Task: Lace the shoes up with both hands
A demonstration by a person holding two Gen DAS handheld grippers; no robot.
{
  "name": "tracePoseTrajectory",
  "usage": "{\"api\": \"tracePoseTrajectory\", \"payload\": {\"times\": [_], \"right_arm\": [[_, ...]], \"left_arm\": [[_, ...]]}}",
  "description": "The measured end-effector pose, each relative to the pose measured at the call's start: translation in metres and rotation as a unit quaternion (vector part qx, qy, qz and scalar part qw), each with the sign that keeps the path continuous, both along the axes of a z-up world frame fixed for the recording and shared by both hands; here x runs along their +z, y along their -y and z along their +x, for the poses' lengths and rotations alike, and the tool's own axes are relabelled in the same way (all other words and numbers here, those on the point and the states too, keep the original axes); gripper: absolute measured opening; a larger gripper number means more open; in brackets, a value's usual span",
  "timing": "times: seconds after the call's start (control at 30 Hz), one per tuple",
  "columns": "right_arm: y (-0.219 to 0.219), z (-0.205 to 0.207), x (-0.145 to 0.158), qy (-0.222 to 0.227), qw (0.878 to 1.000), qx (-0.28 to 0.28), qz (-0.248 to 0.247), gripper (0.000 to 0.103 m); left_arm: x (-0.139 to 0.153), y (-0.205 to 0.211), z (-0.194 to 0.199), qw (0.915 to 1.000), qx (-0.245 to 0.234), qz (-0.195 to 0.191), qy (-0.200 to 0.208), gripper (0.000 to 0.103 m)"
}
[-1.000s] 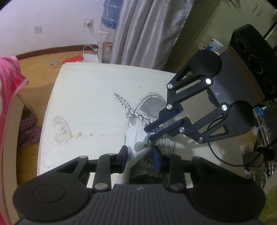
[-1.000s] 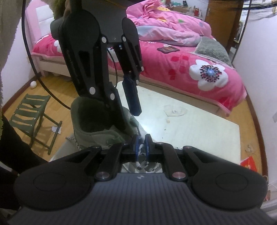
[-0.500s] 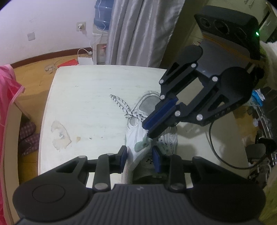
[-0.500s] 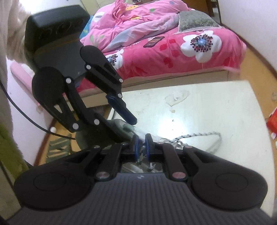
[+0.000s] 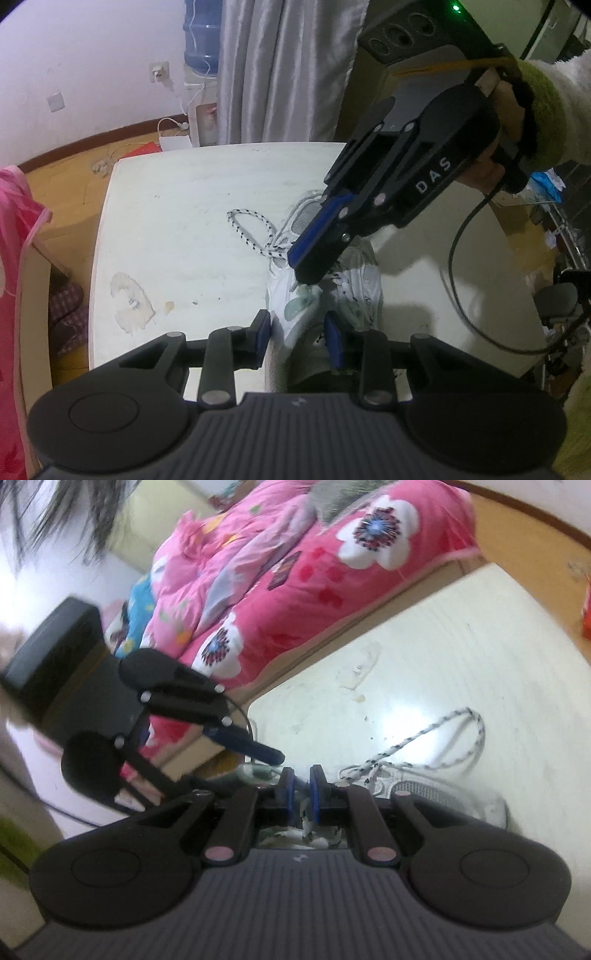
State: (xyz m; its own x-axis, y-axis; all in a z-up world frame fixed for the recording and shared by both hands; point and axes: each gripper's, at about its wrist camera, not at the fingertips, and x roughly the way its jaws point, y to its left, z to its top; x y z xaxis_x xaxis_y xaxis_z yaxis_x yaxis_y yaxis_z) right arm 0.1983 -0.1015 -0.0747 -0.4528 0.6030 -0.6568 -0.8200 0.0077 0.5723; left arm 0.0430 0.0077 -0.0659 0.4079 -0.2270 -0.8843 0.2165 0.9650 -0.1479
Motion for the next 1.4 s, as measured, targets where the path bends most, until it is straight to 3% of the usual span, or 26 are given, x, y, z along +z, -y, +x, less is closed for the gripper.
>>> {"api": "tracePoseTrajectory", "payload": {"times": [0.27, 0.57, 0.87, 1.13, 1.4], "right_arm": [[0.0, -0.012, -0.001, 0.022, 0.999, -0.025, -0.009, 0.008], [0.004, -0.017, -0.001, 0.046, 0.998, -0.035, 0.015, 0.008], [0.01, -0.035, 0.005, 0.125, 0.991, -0.004, 0.05, 0.01], [0.011, -0.039, 0.007, 0.15, 0.987, 0.002, 0.062, 0.013], [0.018, -0.035, 0.01, 0.153, 0.986, -0.003, 0.062, 0.02]], "left_arm": [[0.006, -0.011, 0.001, 0.9998, 0.012, -0.014, -0.005, 0.032], [0.019, -0.056, 0.01, 0.9906, 0.06, -0.122, -0.019, 0.037], [-0.001, -0.051, 0.037, 0.994, 0.003, -0.098, -0.048, 0.029], [-0.009, -0.043, 0.054, 0.9908, -0.045, -0.106, -0.071, 0.019], [-0.009, -0.026, 0.059, 0.9891, -0.112, -0.069, -0.066, 0.018]]}}
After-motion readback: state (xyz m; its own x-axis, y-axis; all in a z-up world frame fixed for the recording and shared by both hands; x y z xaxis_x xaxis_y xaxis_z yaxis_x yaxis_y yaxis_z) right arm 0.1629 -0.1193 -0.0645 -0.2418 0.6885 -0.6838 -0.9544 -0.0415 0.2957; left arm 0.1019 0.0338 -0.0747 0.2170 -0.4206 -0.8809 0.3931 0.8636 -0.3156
